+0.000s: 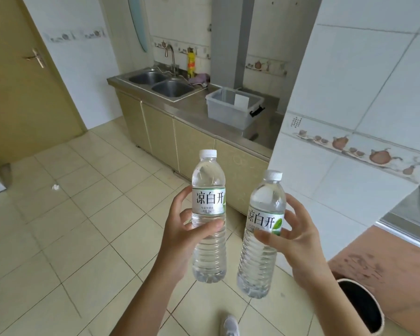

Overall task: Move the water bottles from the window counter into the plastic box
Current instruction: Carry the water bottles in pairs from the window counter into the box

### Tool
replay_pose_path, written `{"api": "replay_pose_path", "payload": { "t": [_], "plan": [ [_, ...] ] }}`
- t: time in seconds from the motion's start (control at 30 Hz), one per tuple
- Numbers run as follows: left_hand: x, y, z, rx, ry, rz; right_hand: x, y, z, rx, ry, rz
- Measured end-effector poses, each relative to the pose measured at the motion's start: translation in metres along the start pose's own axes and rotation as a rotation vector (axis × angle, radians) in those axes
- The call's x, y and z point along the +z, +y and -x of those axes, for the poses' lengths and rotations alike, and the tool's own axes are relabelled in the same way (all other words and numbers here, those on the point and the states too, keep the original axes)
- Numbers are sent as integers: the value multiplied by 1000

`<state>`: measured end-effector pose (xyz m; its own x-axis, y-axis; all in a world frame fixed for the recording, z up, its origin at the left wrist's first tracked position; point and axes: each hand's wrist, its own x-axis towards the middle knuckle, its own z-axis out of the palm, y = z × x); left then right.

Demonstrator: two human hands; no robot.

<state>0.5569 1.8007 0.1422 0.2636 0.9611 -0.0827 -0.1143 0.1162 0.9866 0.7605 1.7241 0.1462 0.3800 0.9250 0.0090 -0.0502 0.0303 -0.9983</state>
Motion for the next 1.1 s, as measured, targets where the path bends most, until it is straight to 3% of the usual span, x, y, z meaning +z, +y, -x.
{"api": "replay_pose_path", "payload": {
  "t": [0.47,0.8,1.1],
  "plan": [
    [-8,27,-269,-27,108,12,42,-3,-283,-38,-104,3],
    [-52,54,-484,7,-127,-3,111,8,-453,-60,65,9],
    [-8,74,-650,10,-315,5,98,-9,-584,-139,180,6]
  ]
}}
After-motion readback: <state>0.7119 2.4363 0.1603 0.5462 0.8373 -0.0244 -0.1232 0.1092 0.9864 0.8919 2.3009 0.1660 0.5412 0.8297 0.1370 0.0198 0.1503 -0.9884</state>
